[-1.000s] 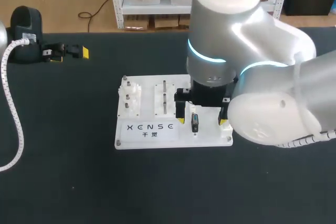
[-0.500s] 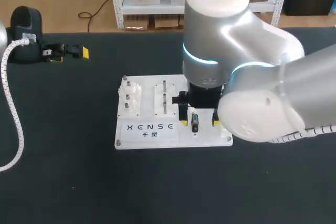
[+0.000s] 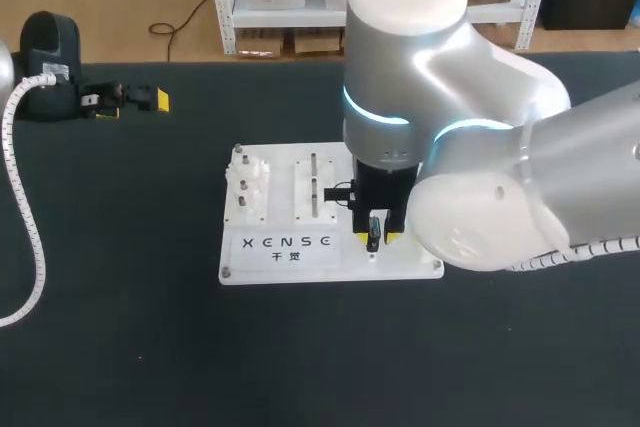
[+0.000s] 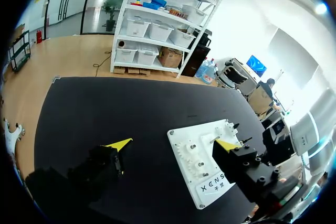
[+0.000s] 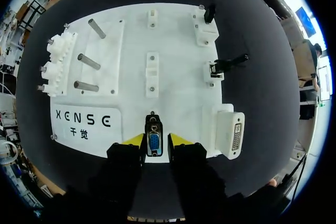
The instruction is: Insert the USB connector, Ethernet cable, and multi-pin plug into their matching sockets one by one.
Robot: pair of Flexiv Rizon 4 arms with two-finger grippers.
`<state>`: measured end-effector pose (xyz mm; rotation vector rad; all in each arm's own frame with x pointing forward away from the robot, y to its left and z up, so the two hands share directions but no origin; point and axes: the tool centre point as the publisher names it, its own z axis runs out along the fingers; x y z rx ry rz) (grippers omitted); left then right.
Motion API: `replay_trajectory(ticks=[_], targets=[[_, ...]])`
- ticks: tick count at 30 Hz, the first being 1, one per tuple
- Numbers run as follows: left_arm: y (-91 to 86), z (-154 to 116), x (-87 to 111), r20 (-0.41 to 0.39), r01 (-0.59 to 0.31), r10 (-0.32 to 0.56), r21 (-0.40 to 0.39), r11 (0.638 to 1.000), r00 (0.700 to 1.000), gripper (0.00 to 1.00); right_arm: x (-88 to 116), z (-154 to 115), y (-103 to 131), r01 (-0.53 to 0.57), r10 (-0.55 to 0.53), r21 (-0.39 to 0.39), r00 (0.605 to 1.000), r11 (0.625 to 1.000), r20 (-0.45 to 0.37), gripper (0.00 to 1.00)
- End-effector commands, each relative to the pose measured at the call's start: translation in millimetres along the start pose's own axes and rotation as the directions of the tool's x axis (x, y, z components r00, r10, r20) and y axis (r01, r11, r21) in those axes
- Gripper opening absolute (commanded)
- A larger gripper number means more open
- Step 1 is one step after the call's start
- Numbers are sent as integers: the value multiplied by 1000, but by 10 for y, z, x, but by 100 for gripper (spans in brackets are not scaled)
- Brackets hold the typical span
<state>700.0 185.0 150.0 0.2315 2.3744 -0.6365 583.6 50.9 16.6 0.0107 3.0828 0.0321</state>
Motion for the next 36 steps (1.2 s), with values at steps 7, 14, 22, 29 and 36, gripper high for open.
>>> replay_trajectory(ticks=[7, 14, 22, 29, 36], targets=[[0, 0, 0, 0, 0, 0, 0, 1000, 1000, 100, -58, 21, -9, 11, -11, 2, 1000, 1000, 4, 0], [0, 0, 0, 0, 0, 0, 0, 1000, 1000, 100, -64, -40, 25, 47, -49, 31, 998, 998, 46, 0], [0, 0, 0, 0, 0, 0, 0, 1000, 1000, 100, -36, -168, 52, 79, -93, 97, 985, 992, 147, 0], [0, 0, 0, 0, 0, 0, 0, 1000, 1000, 100, -24, -312, -56, 50, -66, 88, 981, 995, 183, 0], [0, 0, 0, 0, 0, 0, 0, 1000, 1000, 100, -56, -450, -259, 9, -18, 49, 983, 999, 182, 0]])
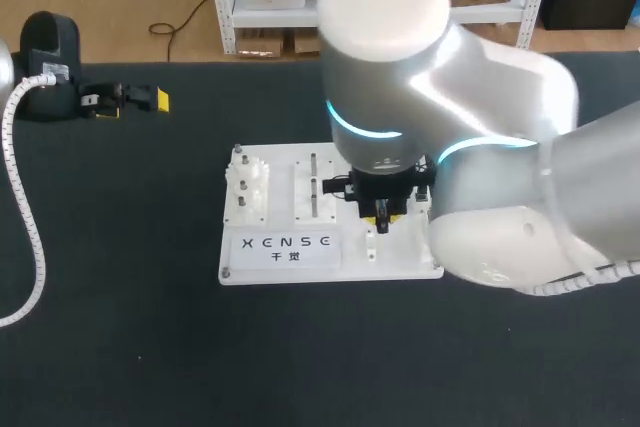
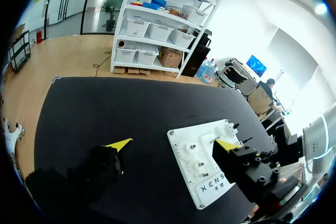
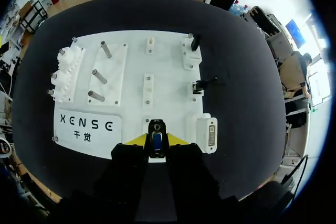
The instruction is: Insert the USB connector, Ethernet cable, and multi-pin plug into their matching sockets one by one.
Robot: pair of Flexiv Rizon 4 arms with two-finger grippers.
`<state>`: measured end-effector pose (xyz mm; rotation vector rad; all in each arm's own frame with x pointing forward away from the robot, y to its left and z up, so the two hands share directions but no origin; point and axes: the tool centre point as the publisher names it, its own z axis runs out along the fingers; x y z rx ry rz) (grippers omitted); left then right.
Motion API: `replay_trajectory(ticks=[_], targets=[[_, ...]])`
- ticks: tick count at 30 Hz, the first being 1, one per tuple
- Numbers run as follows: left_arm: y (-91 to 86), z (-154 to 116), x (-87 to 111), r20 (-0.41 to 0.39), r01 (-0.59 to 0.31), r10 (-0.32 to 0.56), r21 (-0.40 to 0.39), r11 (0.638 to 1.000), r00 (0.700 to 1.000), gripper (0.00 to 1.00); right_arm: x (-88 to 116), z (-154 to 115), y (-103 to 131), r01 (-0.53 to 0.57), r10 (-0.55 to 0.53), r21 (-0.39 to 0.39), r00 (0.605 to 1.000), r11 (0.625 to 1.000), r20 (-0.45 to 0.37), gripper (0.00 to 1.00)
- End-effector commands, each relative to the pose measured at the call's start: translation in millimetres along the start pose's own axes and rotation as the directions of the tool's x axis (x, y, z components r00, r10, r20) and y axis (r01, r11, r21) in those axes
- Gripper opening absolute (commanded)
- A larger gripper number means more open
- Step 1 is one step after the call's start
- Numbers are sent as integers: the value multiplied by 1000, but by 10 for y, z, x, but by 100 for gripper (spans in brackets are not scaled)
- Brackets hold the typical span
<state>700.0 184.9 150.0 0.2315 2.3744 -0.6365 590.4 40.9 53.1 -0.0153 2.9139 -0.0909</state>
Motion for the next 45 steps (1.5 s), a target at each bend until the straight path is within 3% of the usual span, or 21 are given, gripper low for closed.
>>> replay_trajectory(ticks=[1, 19, 45], targets=[[0, 0, 0, 0, 0, 0, 0, 1000, 1000, 100, 13, -95, -204, -21, 21, -41, 1000, 999, 6, 0], [0, 0, 0, 0, 0, 0, 0, 1000, 1000, 100, -99, -186, -587, -91, 89, -78, 996, 993, -29, 0], [0, 0, 0, 0, 0, 0, 0, 1000, 1000, 100, 37, -102, -651, -86, 83, -58, 995, 995, -57, 0]])
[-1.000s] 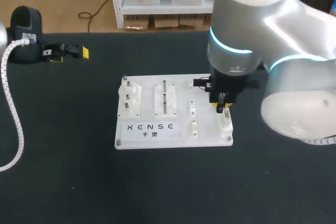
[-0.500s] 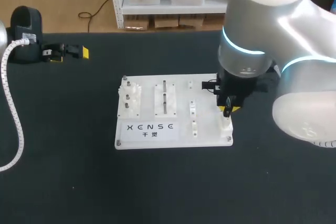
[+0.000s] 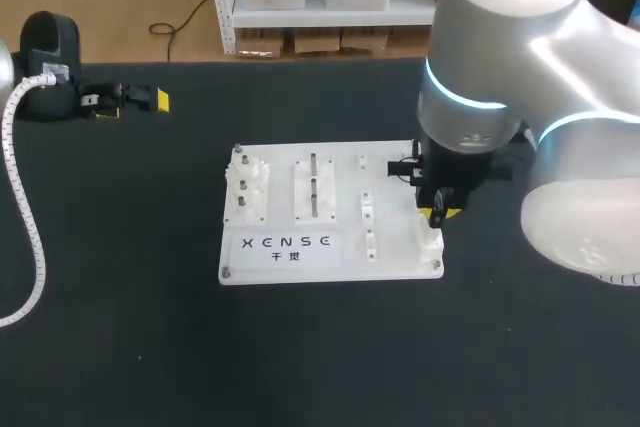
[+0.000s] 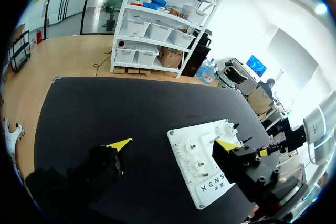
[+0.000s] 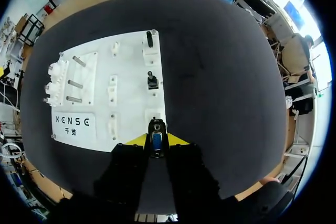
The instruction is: Insert the USB connector, Ethernet cable, and multi-pin plug into their matching sockets one by one.
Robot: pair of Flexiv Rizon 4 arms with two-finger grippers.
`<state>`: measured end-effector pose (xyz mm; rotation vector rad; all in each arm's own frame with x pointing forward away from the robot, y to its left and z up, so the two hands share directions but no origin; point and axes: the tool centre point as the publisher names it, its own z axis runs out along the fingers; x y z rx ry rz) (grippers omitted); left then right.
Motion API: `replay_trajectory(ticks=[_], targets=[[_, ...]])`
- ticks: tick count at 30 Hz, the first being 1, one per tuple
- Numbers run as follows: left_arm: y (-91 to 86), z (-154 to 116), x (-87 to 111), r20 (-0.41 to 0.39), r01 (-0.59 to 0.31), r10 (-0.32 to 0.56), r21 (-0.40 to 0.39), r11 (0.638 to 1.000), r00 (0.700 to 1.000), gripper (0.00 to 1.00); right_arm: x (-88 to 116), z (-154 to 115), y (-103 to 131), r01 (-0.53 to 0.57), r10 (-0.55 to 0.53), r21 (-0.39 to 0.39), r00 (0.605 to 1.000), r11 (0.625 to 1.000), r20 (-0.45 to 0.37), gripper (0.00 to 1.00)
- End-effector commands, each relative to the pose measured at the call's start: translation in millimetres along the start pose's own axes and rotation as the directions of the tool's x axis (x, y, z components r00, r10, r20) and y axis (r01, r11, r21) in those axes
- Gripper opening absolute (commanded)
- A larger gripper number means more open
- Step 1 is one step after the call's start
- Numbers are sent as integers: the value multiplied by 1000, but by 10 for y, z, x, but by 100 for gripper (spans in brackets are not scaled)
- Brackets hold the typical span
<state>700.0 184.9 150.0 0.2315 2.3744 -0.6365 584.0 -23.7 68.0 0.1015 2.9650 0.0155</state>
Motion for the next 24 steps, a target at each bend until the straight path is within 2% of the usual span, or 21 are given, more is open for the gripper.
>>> replay_trajectory(ticks=[1, 24], targets=[[0, 0, 0, 0, 0, 0, 0, 1000, 1000, 100, -5, 23, 2, 0, 0, 5, 1000, 1000, -1, 0], [0, 0, 0, 0, 0, 0, 0, 1000, 1000, 100, 3, 95, 40, 33, -33, 50, 999, 998, 7, 0]])
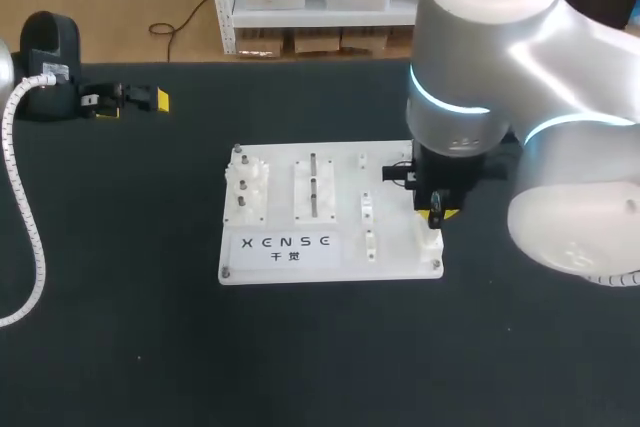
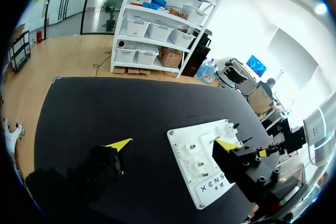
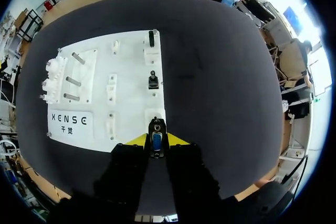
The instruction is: Insert the USB connector, Ethernet cable, and multi-pin plug into their matching sockets one by one.
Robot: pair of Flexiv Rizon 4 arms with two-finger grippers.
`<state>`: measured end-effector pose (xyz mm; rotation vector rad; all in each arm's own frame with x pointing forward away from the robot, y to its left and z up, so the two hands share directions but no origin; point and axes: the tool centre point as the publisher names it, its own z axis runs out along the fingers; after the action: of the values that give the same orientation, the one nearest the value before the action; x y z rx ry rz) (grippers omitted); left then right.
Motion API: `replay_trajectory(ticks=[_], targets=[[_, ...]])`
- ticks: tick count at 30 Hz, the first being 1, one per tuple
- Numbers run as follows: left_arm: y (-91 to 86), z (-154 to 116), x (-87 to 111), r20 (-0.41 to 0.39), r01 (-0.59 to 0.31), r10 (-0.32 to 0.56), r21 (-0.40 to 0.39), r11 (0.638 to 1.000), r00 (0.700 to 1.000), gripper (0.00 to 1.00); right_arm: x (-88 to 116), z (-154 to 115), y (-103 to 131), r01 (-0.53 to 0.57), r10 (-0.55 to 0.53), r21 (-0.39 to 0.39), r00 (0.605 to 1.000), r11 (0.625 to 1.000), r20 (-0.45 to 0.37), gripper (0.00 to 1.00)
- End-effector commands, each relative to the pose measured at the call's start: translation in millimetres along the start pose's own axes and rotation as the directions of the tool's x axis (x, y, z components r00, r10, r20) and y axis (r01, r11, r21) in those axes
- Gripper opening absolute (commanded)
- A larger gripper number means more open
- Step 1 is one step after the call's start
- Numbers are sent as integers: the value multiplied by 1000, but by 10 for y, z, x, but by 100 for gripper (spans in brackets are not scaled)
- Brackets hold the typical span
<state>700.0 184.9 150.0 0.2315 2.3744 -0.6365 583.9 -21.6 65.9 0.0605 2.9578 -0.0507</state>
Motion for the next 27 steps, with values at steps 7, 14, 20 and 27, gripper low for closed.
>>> replay_trajectory(ticks=[7, 14, 20, 27], targets=[[0, 0, 0, 0, 0, 0, 0, 1000, 1000, 100, -17, 57, 34, 6, -6, 11, 1000, 1000, 12, 0], [0, 0, 0, 0, 0, 0, 0, 1000, 1000, 100, -49, 30, 66, 10, -10, 6, 1000, 1000, 22, 0], [0, 0, 0, 0, 0, 0, 0, 1000, 1000, 100, -49, 30, 71, 10, -10, 4, 1000, 1000, 22, 0], [0, 0, 0, 0, 0, 0, 0, 1000, 1000, 100, -21, 60, 76, 4, -4, 5, 1000, 1000, 13, 0]])
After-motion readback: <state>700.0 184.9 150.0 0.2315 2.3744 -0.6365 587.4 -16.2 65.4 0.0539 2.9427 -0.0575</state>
